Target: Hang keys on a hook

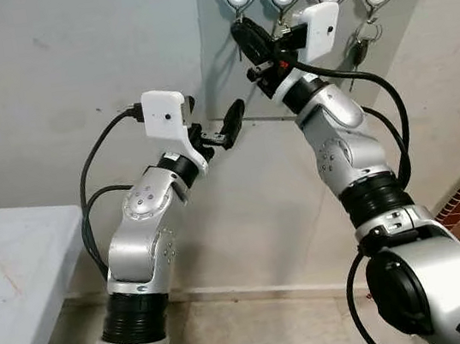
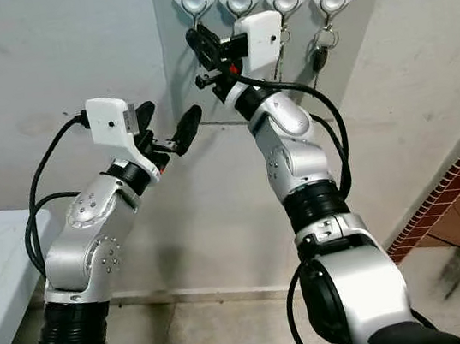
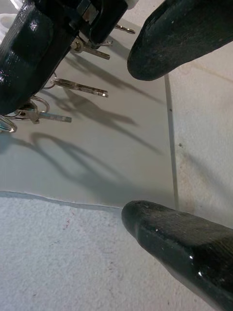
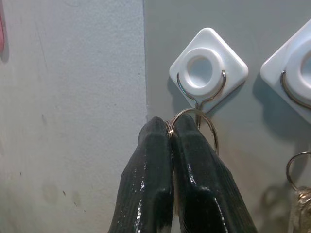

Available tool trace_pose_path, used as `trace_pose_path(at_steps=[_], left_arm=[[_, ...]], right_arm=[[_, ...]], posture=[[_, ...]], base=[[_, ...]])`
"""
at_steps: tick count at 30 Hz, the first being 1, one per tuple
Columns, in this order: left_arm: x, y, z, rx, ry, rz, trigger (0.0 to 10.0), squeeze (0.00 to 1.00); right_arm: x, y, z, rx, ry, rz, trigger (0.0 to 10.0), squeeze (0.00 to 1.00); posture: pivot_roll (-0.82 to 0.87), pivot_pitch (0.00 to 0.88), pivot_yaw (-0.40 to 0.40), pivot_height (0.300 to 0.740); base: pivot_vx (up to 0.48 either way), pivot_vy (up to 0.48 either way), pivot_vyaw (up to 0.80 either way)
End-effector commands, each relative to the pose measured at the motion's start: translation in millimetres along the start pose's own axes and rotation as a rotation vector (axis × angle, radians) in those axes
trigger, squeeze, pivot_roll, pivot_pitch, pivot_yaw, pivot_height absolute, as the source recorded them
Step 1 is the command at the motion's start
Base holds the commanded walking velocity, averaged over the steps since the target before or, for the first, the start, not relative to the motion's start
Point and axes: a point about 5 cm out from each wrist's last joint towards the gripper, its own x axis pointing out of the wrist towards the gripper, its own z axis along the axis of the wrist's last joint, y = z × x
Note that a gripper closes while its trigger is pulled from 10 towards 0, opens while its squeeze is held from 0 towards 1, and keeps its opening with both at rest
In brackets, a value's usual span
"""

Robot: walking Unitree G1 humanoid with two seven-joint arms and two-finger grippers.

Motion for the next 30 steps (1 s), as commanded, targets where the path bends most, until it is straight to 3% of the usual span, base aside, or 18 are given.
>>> trace_pose_path(at_steps=[1, 13, 22, 30], left_arm=[[0.1, -3.2, 6, 0.004, -0.014, -0.013, 10.0, 0.00], [-0.9, -2.5, 5, -0.015, -0.011, -0.002, 10.0, 0.00], [-0.8, -2.2, 5, -0.030, -0.010, 0.003, 10.0, 0.00], [-0.9, -1.5, 6, -0.040, -0.010, 0.007, 10.0, 0.00]], right_arm=[[4.0, -1.9, 8, -0.025, -0.019, 0.016, 10.0, 0.00], [11.7, -5.4, 17, -0.132, 0.009, 0.064, 10.0, 0.00], [14.9, -5.5, 23, -0.263, 0.032, 0.112, 10.0, 0.00], [14.3, -7.6, 24, -0.287, 0.032, 0.109, 10.0, 0.00]], posture=[[0.07, 0.078, -0.078, 0.740], [0.07, 0.085, -0.084, 0.740], [0.06, 0.085, -0.084, 0.740], [0.06, 0.087, -0.083, 0.740]], base=[[0.000, 0.000, 0.00], [0.000, 0.000, 0.00], [0.000, 0.000, 0.00], [0.000, 0.000, 0.00]])
